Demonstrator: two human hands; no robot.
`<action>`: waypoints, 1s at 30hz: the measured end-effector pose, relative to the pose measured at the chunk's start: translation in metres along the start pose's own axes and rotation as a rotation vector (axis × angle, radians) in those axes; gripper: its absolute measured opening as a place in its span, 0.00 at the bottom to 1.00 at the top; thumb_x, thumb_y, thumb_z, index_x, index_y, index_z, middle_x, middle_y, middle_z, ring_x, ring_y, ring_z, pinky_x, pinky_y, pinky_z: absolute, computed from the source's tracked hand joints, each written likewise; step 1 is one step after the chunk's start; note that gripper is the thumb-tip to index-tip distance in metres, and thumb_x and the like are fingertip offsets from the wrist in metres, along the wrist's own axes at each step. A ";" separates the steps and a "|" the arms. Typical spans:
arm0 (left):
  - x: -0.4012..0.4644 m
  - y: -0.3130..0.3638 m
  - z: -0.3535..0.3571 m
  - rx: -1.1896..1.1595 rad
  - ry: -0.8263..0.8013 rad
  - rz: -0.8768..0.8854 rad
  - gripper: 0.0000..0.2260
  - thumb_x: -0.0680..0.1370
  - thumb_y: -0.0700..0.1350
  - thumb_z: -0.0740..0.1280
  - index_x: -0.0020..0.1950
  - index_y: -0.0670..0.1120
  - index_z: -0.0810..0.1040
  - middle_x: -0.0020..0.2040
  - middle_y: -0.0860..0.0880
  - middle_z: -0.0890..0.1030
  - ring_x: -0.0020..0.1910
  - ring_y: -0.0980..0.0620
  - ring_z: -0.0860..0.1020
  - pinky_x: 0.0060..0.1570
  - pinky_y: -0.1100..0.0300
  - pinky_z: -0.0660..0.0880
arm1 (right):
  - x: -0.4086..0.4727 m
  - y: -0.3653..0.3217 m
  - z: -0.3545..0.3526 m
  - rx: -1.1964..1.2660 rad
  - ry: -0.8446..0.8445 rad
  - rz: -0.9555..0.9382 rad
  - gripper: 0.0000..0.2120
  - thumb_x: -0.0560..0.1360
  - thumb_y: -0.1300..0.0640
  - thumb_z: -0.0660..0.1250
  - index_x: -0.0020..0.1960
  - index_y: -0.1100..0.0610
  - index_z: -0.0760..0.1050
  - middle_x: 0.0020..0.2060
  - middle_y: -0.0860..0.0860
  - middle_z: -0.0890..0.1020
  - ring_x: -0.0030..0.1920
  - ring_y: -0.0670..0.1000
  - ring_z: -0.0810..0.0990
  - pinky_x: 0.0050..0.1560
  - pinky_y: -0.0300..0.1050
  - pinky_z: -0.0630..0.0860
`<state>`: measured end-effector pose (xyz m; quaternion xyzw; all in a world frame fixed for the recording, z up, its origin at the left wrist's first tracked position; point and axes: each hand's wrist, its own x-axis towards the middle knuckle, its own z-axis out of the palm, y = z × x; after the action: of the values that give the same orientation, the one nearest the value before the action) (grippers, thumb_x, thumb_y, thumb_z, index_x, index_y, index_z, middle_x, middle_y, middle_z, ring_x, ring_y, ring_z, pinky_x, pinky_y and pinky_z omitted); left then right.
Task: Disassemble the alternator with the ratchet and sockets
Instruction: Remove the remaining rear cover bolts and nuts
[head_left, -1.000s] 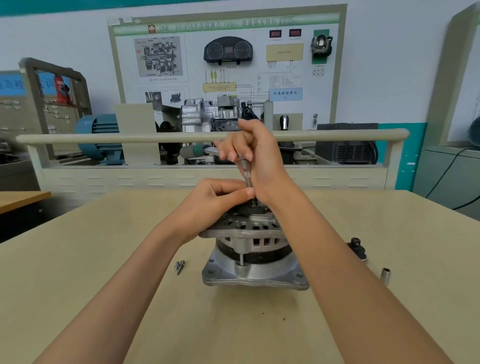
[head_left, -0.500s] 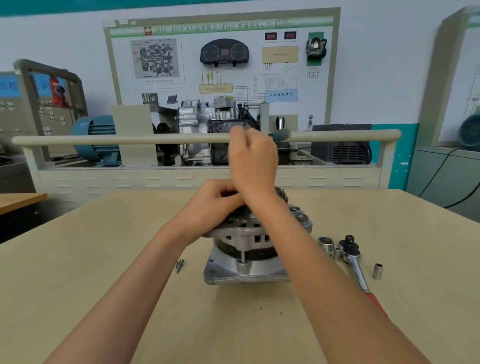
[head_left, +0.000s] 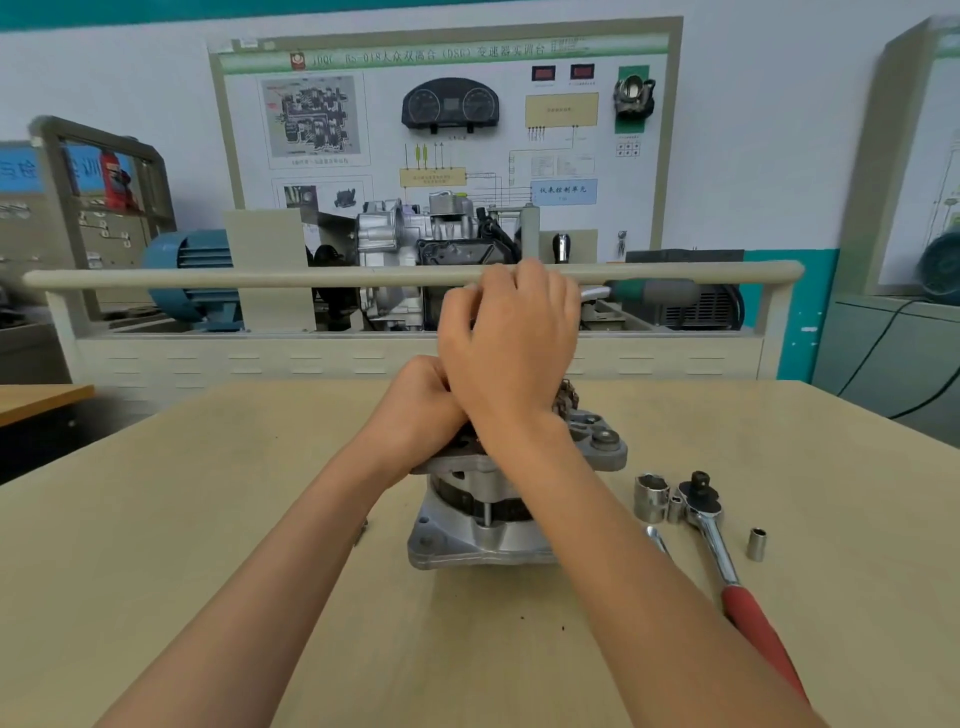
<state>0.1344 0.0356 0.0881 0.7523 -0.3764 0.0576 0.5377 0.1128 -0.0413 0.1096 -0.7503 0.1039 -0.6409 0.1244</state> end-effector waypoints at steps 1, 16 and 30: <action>-0.001 0.000 0.000 -0.029 -0.014 0.015 0.16 0.74 0.32 0.64 0.29 0.45 0.77 0.24 0.53 0.77 0.23 0.62 0.72 0.27 0.70 0.68 | 0.005 0.000 -0.002 0.162 -0.025 0.052 0.15 0.72 0.55 0.55 0.31 0.58 0.73 0.30 0.48 0.72 0.37 0.49 0.71 0.51 0.45 0.67; 0.001 -0.003 -0.001 0.053 0.039 0.043 0.07 0.75 0.32 0.61 0.39 0.37 0.77 0.35 0.39 0.79 0.31 0.55 0.73 0.31 0.63 0.70 | -0.008 -0.005 0.000 0.024 0.106 -0.050 0.14 0.71 0.54 0.54 0.34 0.60 0.74 0.34 0.51 0.72 0.40 0.53 0.70 0.53 0.47 0.67; -0.002 0.000 0.000 -0.023 -0.013 0.067 0.11 0.75 0.29 0.62 0.36 0.40 0.78 0.31 0.45 0.81 0.27 0.59 0.73 0.29 0.70 0.69 | -0.004 -0.002 -0.003 0.164 0.007 -0.044 0.10 0.70 0.58 0.57 0.33 0.59 0.72 0.33 0.52 0.72 0.38 0.51 0.69 0.50 0.45 0.66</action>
<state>0.1328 0.0371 0.0873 0.7333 -0.4053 0.0662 0.5418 0.1088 -0.0387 0.1073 -0.7373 0.0352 -0.6526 0.1711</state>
